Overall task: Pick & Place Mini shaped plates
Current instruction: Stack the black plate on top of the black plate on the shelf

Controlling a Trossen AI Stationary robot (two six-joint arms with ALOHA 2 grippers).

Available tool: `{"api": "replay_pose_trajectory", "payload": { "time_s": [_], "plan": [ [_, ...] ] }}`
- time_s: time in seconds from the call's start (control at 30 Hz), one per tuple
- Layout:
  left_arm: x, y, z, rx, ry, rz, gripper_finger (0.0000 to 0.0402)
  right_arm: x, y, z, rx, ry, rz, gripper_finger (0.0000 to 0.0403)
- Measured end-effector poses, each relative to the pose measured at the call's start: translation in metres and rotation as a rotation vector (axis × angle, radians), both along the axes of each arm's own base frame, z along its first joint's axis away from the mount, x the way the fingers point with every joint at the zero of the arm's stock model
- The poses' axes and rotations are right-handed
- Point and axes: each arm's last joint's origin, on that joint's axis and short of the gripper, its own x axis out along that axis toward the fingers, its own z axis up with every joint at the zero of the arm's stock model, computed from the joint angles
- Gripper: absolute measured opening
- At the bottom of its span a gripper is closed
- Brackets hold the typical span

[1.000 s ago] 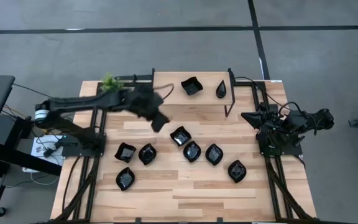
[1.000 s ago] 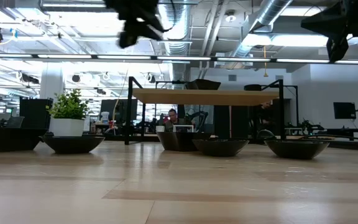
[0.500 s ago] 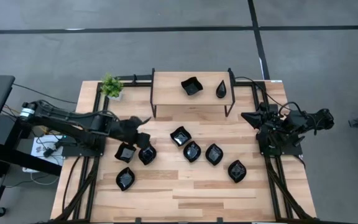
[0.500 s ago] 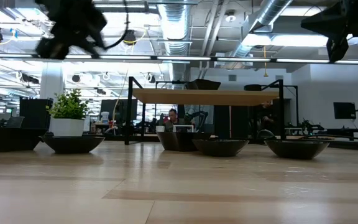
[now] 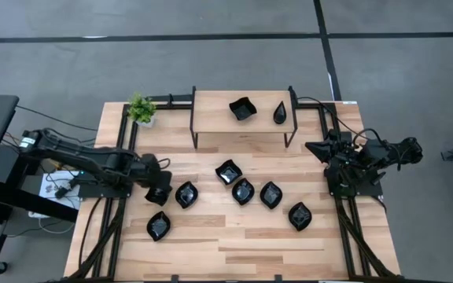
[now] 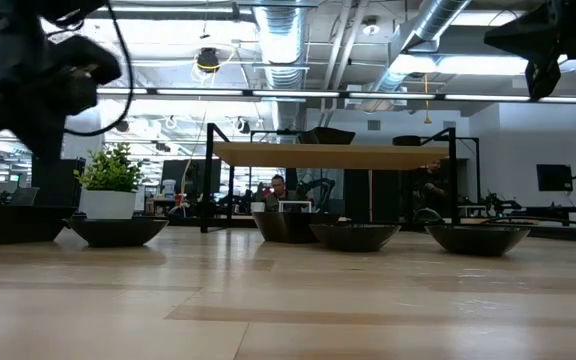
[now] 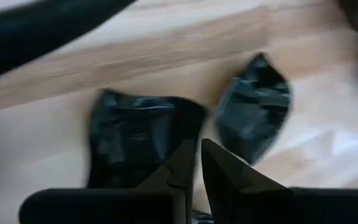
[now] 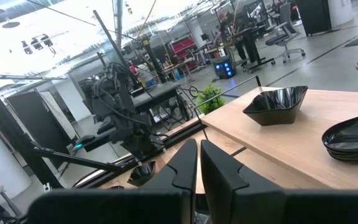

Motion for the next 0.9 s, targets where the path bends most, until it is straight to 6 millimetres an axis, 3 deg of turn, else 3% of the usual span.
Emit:
{"api": "replay_pose_trajectory", "payload": {
  "time_s": [0.23,0.9],
  "plan": [
    [-0.02,0.005,0.0,0.014,0.098,0.024,0.003,0.0,0.0,0.001,0.003,-0.007,0.0,0.0017],
    [-0.008,0.001,-0.014,0.037,0.223,-0.001,0.0043,0.0,0.0,0.001,0.004,-0.007,0.001,0.0017]
  ]
}}
